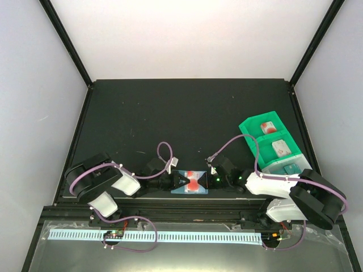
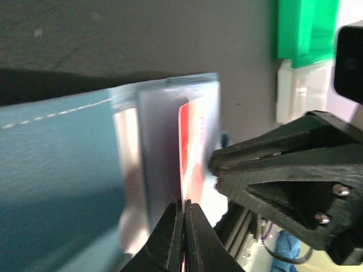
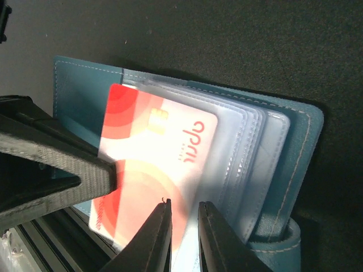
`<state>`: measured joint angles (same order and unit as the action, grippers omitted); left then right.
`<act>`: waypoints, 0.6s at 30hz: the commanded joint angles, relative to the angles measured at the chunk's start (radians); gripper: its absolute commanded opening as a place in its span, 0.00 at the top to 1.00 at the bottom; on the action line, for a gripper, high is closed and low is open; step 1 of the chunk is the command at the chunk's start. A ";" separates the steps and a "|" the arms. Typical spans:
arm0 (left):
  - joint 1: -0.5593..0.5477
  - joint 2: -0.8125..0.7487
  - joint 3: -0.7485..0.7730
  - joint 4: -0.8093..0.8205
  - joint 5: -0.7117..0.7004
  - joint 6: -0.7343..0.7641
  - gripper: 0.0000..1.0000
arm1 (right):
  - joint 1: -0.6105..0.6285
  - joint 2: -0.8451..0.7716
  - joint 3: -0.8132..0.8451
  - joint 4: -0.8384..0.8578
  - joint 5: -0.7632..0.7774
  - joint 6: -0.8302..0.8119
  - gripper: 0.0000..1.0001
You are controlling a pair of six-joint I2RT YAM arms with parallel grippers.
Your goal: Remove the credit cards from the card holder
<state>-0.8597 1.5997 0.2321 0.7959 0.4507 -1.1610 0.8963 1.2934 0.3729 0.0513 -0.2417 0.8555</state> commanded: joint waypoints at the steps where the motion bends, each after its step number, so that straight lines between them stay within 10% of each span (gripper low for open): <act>1: -0.009 0.010 0.000 0.062 0.014 0.000 0.98 | 0.009 0.021 -0.028 -0.047 0.036 0.004 0.85; 18: -0.003 -0.063 -0.058 0.032 -0.047 0.002 0.98 | 0.008 0.014 -0.023 -0.059 0.048 0.005 0.84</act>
<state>-0.8597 1.5692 0.2054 0.8314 0.4461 -1.1648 0.8970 1.2968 0.3725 0.0570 -0.2409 0.8555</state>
